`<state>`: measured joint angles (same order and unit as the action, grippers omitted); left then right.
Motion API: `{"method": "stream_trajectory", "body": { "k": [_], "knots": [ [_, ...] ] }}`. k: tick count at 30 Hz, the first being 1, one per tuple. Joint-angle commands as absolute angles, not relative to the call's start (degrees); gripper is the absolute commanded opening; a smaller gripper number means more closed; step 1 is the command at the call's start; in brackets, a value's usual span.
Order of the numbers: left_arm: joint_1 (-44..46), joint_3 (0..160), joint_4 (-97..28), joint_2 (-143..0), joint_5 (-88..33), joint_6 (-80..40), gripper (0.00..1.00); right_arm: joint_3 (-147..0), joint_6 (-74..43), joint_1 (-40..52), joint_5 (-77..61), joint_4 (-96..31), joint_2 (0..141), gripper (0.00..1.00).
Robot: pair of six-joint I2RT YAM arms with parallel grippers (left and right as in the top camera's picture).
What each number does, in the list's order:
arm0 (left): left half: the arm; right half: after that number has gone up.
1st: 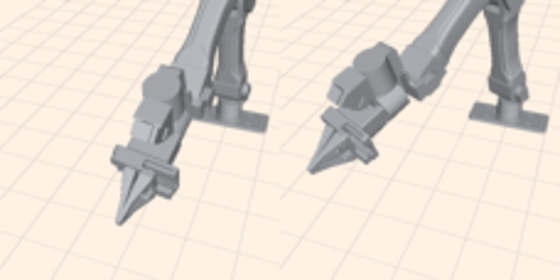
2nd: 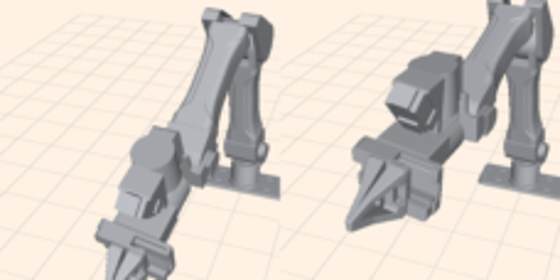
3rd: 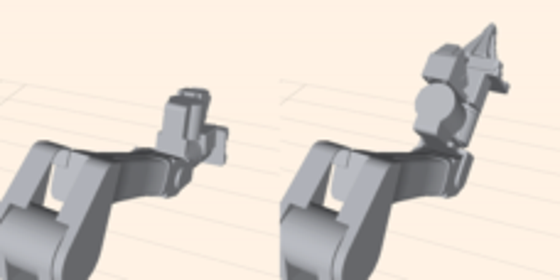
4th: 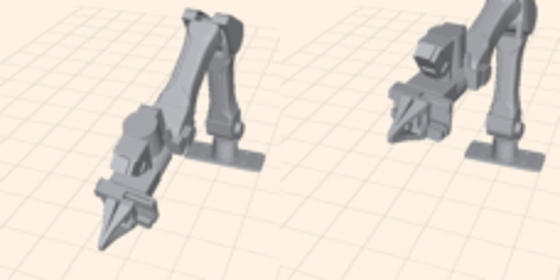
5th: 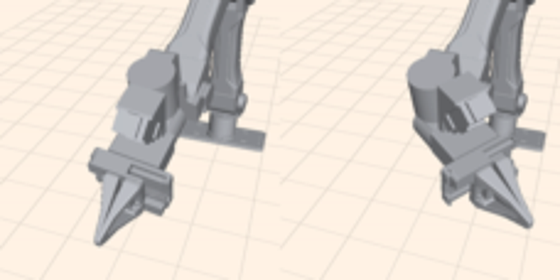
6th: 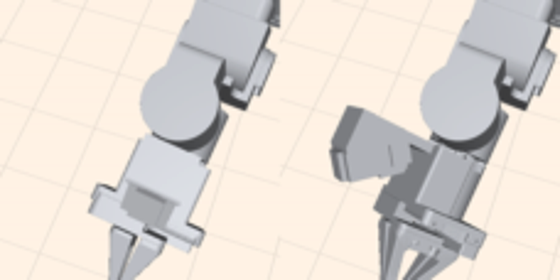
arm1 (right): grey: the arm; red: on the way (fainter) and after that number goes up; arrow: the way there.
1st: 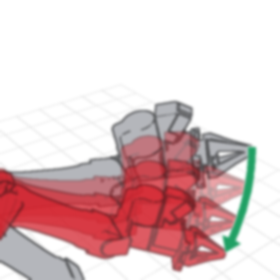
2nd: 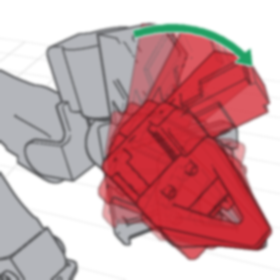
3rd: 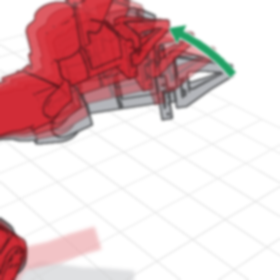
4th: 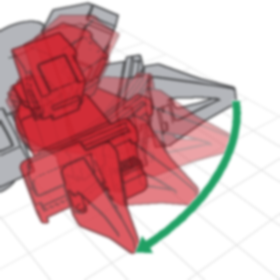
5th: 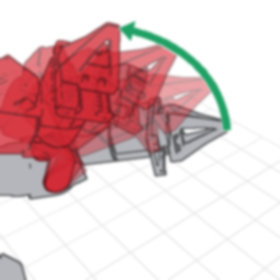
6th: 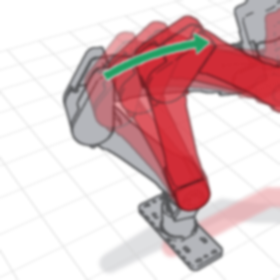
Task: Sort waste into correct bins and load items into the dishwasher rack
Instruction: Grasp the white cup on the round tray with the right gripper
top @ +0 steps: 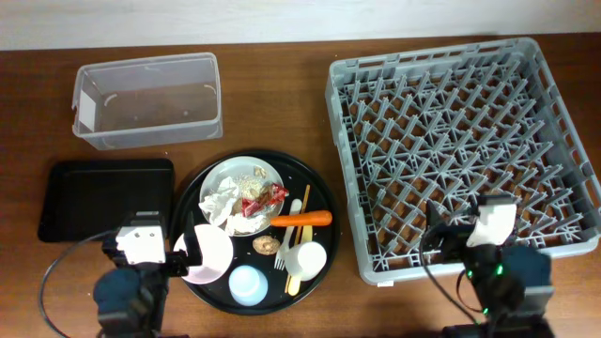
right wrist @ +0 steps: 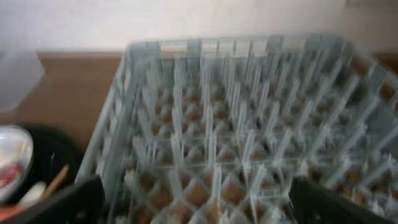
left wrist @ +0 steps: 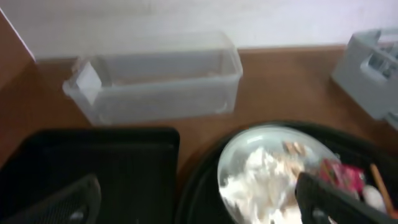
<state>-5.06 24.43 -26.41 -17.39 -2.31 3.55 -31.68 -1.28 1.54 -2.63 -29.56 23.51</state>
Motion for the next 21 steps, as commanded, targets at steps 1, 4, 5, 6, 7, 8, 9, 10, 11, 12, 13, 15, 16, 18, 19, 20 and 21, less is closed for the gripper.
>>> {"method": "stream_trajectory", "body": {
  "k": [1,4,5,6,7,8,9,10,11,12,13,15,16,18,19,20,21],
  "knots": [
    [-5.3,35.4,-36.3,-26.8,-2.3,2.8,0.99,-48.5,-1.6,1.9,-8.4,-40.6,36.8,0.98],
    [-5.3,49.1,-49.1,-43.1,-2.3,2.8,0.99,-68.3,-1.5,1.9,-12.5,-60.9,55.0,0.98],
    [-5.3,53.4,-53.8,-49.2,-2.3,2.8,0.99,-73.9,0.1,2.2,-14.9,-67.2,60.8,0.98],
    [-5.3,56.5,-58.2,-54.0,-2.5,2.8,0.99,-77.1,3.7,4.2,-18.5,-70.0,64.5,0.98],
    [-5.3,59.5,-62.6,-58.7,-4.9,2.8,0.99,-78.4,4.3,9.1,-20.4,-69.6,66.4,0.98],
    [-5.3,61.3,-65.4,-61.4,-6.9,2.8,0.99,-78.3,4.3,12.9,-19.7,-69.2,66.7,0.98],
    [-5.3,62.1,-66.5,-62.9,-7.3,2.8,0.99,-78.3,3.6,16.9,-18.0,-69.1,67.0,0.98],
    [-5.5,62.4,-66.7,-63.7,-7.2,2.7,0.99,-78.3,0.8,22.3,-14.9,-69.1,67.8,0.98],
    [-6.7,62.4,-66.5,-63.8,-6.4,-0.1,0.99,-78.3,-0.7,26.0,-14.7,-69.0,68.8,0.98],
    [-8.5,62.4,-66.5,-63.8,-6.0,-2.5,0.99,-78.3,-2.2,28.9,-14.8,-69.0,69.9,0.98],
    [-11.8,62.4,-66.4,-63.8,-6.0,-3.6,0.99,-78.3,-2.5,31.9,-16.4,-68.5,71.3,0.98],
    [-20.9,62.4,-66.2,-63.8,-6.9,-6.5,0.99,-78.3,-2.4,36.9,-20.9,-64.6,76.2,0.98],
    [-23.3,62.4,-66.1,-63.8,-6.9,-6.5,0.99,-78.3,-2.5,38.3,-18.5,-64.3,79.1,0.98],
    [-24.6,62.4,-66.1,-63.8,-6.9,-6.4,0.99,-78.2,-5.3,40.6,-11.6,-64.5,86.8,0.98],
    [-24.6,62.4,-66.1,-63.8,-6.8,-6.4,0.99,-77.9,-6.4,41.2,-10.5,-64.6,89.5,0.98],
    [-24.6,62.4,-66.0,-63.8,-6.8,-6.4,0.99,-77.4,-7.3,42.0,-10.3,-64.7,92.6,0.98],
    [-24.6,62.4,-66.0,-63.8,-6.8,-6.4,0.99,-76.6,-9.4,42.5,-10.2,-64.5,94.2,0.98]
  ]
}}
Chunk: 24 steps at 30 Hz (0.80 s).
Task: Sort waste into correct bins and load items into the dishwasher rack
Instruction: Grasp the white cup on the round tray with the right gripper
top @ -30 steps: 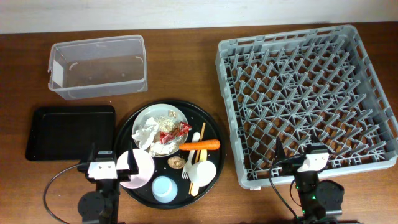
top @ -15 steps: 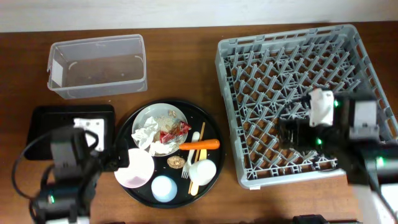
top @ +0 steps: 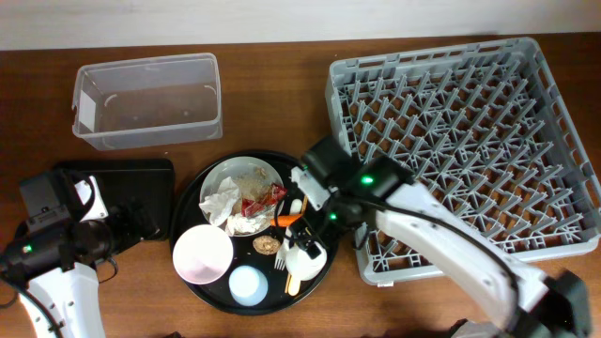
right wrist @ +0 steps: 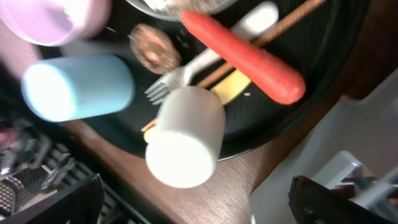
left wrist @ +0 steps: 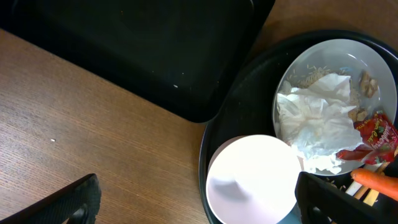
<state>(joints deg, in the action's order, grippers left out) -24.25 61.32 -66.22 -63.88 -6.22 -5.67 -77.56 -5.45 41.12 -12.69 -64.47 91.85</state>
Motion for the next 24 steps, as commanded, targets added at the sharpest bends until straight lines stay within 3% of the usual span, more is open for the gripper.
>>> {"method": "stream_trajectory", "body": {
  "k": [1,9,15,21,24],
  "knots": [
    [-24.6,62.4,-66.0,-63.8,-6.8,-6.4,0.99,-75.5,-10.7,43.0,-10.2,-63.6,94.5,0.98],
    [-24.6,62.4,-66.1,-63.8,-6.8,-6.4,0.99,-65.7,-17.5,47.2,-11.4,-52.4,95.3,1.00],
    [-24.6,62.4,-66.1,-63.8,-6.8,-6.4,1.00,-64.2,-19.2,47.3,-12.4,-50.5,95.3,0.79],
    [-24.6,62.4,-66.1,-63.8,-6.8,-6.4,0.99,-63.4,-20.1,47.3,-12.4,-50.1,95.3,0.70],
    [-24.6,62.4,-66.1,-63.8,-6.8,-6.4,0.99,-65.5,-20.3,47.3,-12.8,-50.5,95.0,0.59]
  ]
}}
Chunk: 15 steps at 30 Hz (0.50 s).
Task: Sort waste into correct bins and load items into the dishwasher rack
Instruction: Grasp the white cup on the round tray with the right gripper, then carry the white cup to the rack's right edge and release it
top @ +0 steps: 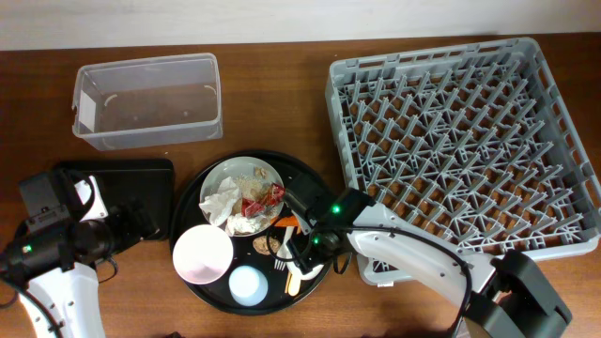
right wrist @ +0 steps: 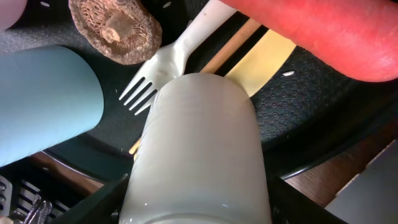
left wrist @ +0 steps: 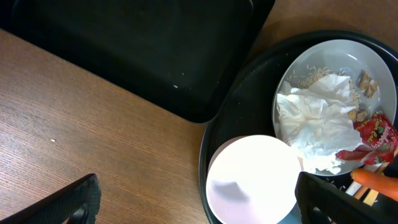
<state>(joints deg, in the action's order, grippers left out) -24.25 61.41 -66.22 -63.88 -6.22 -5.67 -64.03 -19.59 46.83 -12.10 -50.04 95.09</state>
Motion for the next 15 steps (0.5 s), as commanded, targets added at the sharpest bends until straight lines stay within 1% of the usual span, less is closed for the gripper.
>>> {"method": "stream_trajectory", "body": {
  "k": [1,3,5,7,10,12,15],
  "knots": [
    [-24.6,62.4,-66.1,-63.8,-6.8,-6.4,0.99,-66.8,-20.2,47.3,-12.8,-50.9,94.7,0.57],
    [-24.6,62.4,-66.1,-63.8,-6.8,-6.4,0.99,-69.4,-20.2,47.2,-11.8,-52.2,93.8,0.52],
    [-24.6,62.4,-66.1,-63.8,-6.8,-6.4,0.99,-72.5,-20.2,47.2,-8.6,-54.8,92.7,0.51],
    [-24.6,62.4,-66.1,-63.8,-6.8,-6.4,0.99,-79.4,-20.0,47.2,-3.7,-59.9,91.6,0.50],
    [-24.6,62.4,-66.1,-63.8,-6.8,-6.4,0.99,-93.0,-20.0,44.7,4.0,-68.6,91.3,0.44],
    [-24.6,62.4,-66.1,-63.8,-6.8,-6.4,0.99,-101.6,-18.7,37.9,4.0,-73.3,91.3,0.44],
    [-24.6,62.4,-66.1,-63.8,-6.8,-6.4,0.99,-105.4,-18.3,21.9,3.9,-75.7,91.3,0.44]
  ]
}}
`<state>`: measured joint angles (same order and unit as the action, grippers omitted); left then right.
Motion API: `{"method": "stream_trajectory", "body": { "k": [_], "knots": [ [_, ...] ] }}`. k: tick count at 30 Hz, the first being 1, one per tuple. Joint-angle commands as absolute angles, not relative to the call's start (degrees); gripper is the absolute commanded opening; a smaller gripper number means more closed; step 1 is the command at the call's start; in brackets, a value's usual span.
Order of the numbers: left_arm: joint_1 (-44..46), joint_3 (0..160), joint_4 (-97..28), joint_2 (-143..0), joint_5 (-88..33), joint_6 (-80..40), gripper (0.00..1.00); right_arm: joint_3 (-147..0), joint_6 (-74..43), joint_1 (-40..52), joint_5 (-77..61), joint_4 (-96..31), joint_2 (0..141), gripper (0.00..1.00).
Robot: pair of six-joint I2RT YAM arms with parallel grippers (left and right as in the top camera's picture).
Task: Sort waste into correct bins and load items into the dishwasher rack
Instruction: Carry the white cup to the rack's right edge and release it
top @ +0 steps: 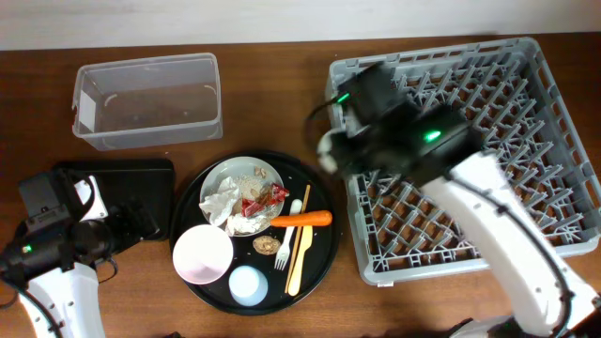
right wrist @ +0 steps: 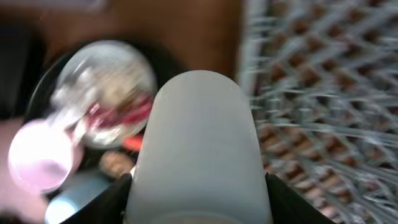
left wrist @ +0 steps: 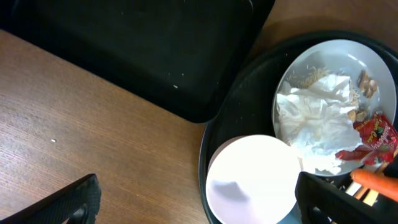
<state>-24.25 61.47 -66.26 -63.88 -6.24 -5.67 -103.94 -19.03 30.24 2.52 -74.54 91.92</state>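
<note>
My right gripper (right wrist: 198, 208) is shut on a white cup (right wrist: 198, 143), which fills the right wrist view. In the overhead view that cup (top: 326, 155) is a blur at the left edge of the grey dishwasher rack (top: 563, 235), and the right gripper (top: 340, 141) is above it. My left gripper (left wrist: 196, 196) hangs open and empty over the pink bowl (left wrist: 252, 177) and the table, beside the black bin (left wrist: 124, 50). On the round black tray (top: 324, 253) are a plate (top: 246, 178) with a tissue (top: 221, 202) and a red wrapper (top: 261, 199), a carrot (top: 302, 220), a mushroom (top: 266, 245), a fork (top: 286, 242) and a blue cup (top: 249, 284).
A clear plastic bin (top: 150, 99) stands at the back left, and the black bin (top: 103, 192) sits in front of it. A wooden stick (top: 300, 253) lies beside the fork. The rack fills the right half of the table.
The white cup has left the round tray and is now held in my right gripper at the rack's left edge. The left arm has not moved.
Both arms sat at the table's front edge, and the white cup lay on the round tray. Then the left arm stood by the black bin and the right gripper was open over the cup. Then its fingers were around the cup. Now it holds the cup up by the rack.
</note>
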Motion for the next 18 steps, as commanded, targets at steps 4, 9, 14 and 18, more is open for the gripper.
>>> {"method": "stream_trajectory", "body": {
  "k": [4,9,14,18],
  "knots": [
    [-24.6,62.4,-66.1,-63.8,-6.6,-6.4,0.99,-105.4,-16.3,0.0,3.9,-79.0,91.3,0.44],
    [-24.6,62.4,-66.1,-63.8,-6.6,-6.4,0.99,-105.1,-13.8,-27.7,3.7,-80.7,92.7,0.42],
    [-24.6,62.4,-66.1,-63.8,-6.6,-6.4,0.99,-100.9,-13.8,-38.3,3.2,-78.3,97.5,0.39],
    [-24.6,62.4,-66.1,-63.8,-6.6,-6.4,1.00,-100.7,-13.7,-38.3,2.2,-76.5,104.3,0.39]
  ]
}}
